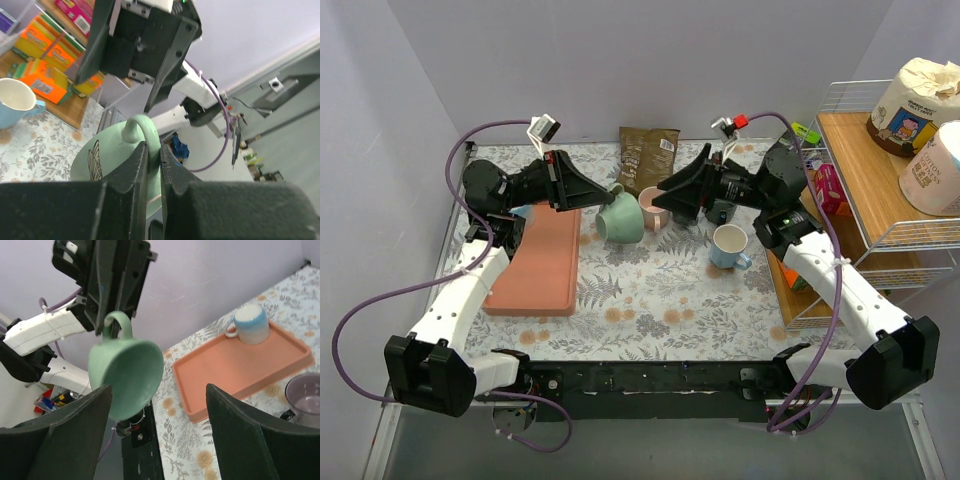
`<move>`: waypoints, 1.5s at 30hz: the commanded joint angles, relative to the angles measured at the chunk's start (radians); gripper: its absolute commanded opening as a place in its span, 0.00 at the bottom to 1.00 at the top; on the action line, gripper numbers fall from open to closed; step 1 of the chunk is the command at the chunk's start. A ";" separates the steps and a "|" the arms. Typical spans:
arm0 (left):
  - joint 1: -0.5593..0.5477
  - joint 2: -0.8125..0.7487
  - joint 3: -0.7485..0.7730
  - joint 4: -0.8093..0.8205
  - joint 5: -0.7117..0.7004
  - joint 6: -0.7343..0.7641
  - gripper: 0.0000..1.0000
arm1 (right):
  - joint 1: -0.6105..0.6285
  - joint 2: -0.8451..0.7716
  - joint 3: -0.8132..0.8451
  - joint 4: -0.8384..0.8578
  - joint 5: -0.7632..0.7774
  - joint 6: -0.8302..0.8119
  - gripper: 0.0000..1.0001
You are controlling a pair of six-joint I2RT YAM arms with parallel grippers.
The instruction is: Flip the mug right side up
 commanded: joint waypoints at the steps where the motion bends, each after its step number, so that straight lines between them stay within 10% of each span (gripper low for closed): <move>1: -0.056 -0.041 0.000 0.094 0.064 -0.016 0.00 | 0.006 -0.007 0.113 0.082 -0.066 -0.090 0.83; 15: -0.182 -0.038 0.017 0.027 0.064 0.064 0.00 | 0.128 0.067 0.155 0.226 -0.274 -0.075 0.71; 32: -0.195 -0.026 0.026 0.012 0.062 0.053 0.00 | 0.170 0.098 0.253 -0.109 -0.271 -0.297 0.03; 41: -0.195 -0.013 0.037 -0.097 0.050 0.130 0.00 | 0.173 0.081 0.259 -0.249 -0.232 -0.411 0.01; 45: -0.195 0.005 0.106 -0.370 -0.011 0.338 0.34 | 0.173 0.073 0.276 -0.340 -0.155 -0.497 0.01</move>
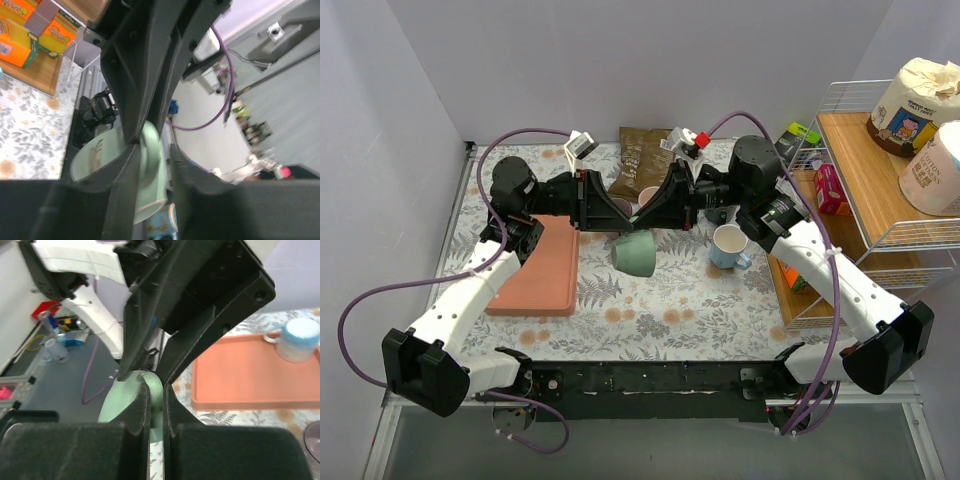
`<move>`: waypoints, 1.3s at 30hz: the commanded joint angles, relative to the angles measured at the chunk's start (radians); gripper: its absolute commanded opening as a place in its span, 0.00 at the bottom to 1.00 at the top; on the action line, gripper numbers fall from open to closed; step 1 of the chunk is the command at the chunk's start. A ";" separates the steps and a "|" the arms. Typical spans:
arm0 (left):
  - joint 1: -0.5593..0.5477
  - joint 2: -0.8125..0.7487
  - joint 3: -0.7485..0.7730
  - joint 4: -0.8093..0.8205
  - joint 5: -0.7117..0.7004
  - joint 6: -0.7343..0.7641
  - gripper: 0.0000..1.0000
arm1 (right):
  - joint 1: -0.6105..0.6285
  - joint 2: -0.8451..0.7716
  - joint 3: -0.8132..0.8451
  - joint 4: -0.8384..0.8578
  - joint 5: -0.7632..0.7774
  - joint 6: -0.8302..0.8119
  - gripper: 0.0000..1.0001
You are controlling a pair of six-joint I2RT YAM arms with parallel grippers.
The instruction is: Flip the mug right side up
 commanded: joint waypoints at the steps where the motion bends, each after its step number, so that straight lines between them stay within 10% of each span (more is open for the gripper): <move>1: -0.003 0.013 0.115 -0.368 -0.135 0.234 0.57 | 0.017 -0.012 0.050 -0.167 0.106 -0.136 0.01; 6: -0.003 0.035 0.247 -0.789 -0.481 0.538 0.98 | 0.017 0.002 0.054 -0.369 0.271 -0.265 0.01; 14: 0.004 0.075 0.401 -1.265 -1.384 0.566 0.98 | 0.059 0.106 0.070 -0.704 0.761 -0.407 0.01; 39: 0.009 -0.019 0.441 -1.400 -1.680 0.448 0.98 | 0.220 0.605 0.320 -1.051 1.468 -0.416 0.01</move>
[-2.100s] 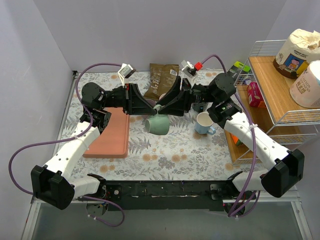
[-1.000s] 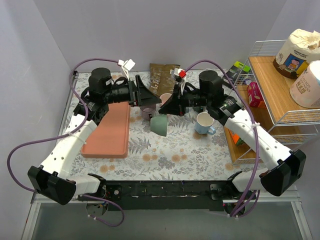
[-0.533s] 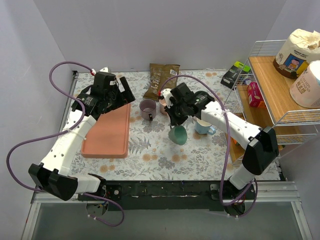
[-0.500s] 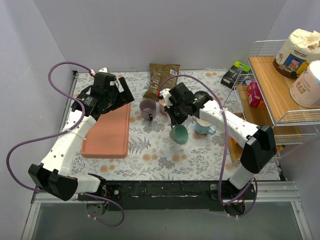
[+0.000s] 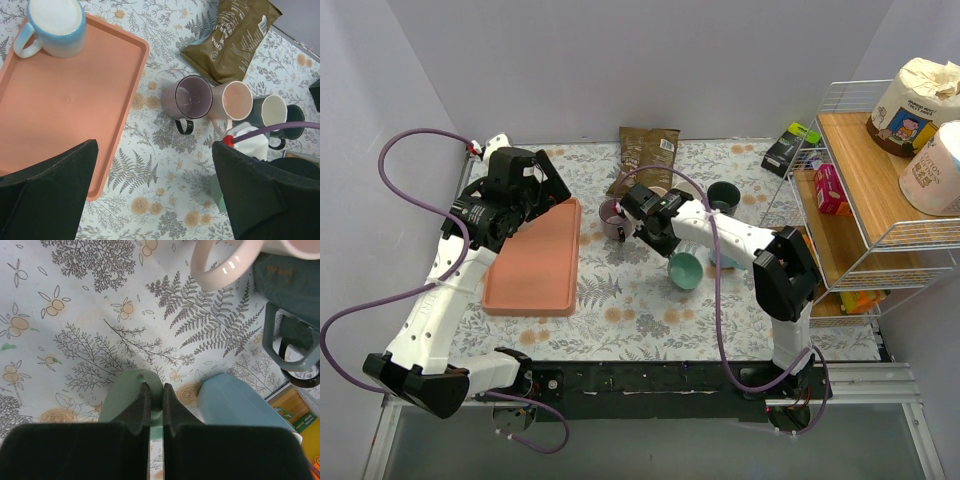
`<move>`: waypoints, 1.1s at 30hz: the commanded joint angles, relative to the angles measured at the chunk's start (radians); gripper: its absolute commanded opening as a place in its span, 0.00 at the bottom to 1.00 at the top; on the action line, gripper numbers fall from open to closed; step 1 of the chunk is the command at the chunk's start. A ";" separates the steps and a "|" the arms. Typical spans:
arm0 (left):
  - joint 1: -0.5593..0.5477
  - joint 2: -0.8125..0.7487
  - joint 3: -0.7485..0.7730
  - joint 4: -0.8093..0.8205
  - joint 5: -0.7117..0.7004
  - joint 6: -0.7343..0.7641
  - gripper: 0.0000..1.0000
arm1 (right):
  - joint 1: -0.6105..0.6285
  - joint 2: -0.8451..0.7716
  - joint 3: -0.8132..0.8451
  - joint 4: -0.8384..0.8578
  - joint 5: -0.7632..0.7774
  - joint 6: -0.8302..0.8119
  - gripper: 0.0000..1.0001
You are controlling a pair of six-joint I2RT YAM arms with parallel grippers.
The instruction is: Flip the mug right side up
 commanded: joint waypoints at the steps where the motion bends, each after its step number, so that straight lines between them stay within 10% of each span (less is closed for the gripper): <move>1: 0.004 -0.019 0.029 -0.025 -0.041 0.006 0.98 | 0.025 0.025 0.036 -0.028 0.130 -0.016 0.01; 16: 0.005 0.000 0.029 -0.017 -0.014 0.026 0.98 | 0.043 0.163 0.028 0.001 0.226 -0.036 0.01; 33: 0.013 -0.022 -0.013 -0.014 -0.001 0.009 0.98 | 0.043 0.143 0.143 -0.051 0.141 0.008 0.64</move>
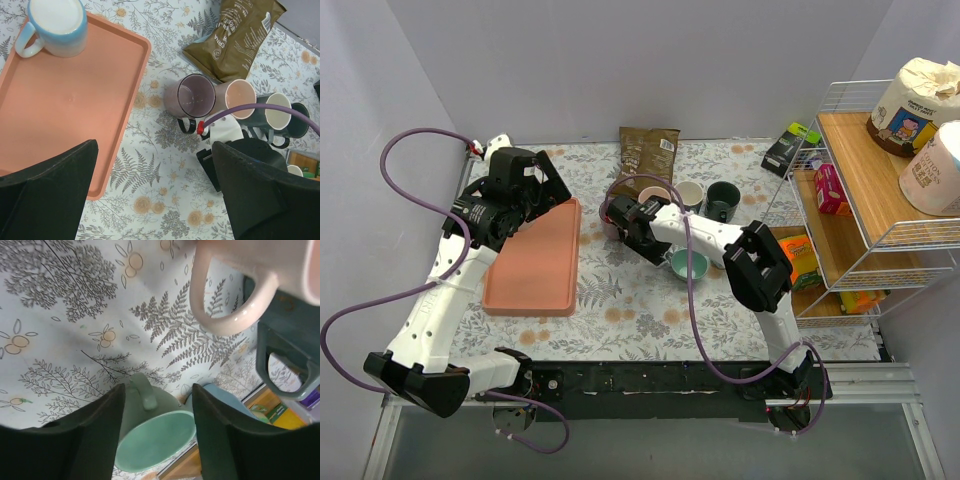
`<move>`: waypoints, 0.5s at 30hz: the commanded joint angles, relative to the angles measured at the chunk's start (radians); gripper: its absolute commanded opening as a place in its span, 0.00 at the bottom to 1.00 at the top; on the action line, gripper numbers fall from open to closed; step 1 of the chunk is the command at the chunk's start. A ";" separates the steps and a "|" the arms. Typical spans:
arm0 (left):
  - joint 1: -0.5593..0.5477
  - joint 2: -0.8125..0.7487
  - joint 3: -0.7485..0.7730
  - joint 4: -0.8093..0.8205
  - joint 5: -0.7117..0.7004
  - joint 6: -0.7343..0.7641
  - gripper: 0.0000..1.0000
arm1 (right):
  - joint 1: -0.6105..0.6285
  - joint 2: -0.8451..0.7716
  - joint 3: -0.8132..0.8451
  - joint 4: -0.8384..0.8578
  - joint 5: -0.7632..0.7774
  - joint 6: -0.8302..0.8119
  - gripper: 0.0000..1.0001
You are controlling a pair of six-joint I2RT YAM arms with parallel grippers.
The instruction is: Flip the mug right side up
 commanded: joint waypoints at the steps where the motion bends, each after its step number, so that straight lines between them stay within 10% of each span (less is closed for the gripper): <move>1: 0.009 -0.026 -0.013 -0.010 -0.002 -0.004 0.98 | -0.004 -0.060 0.078 -0.030 -0.058 0.025 0.69; 5: 0.015 -0.014 -0.016 -0.013 -0.005 -0.013 0.98 | -0.004 -0.102 0.110 -0.035 -0.113 0.027 0.91; 15: 0.379 0.090 -0.085 -0.008 0.178 -0.082 0.98 | -0.017 -0.279 0.112 0.007 -0.249 0.157 0.92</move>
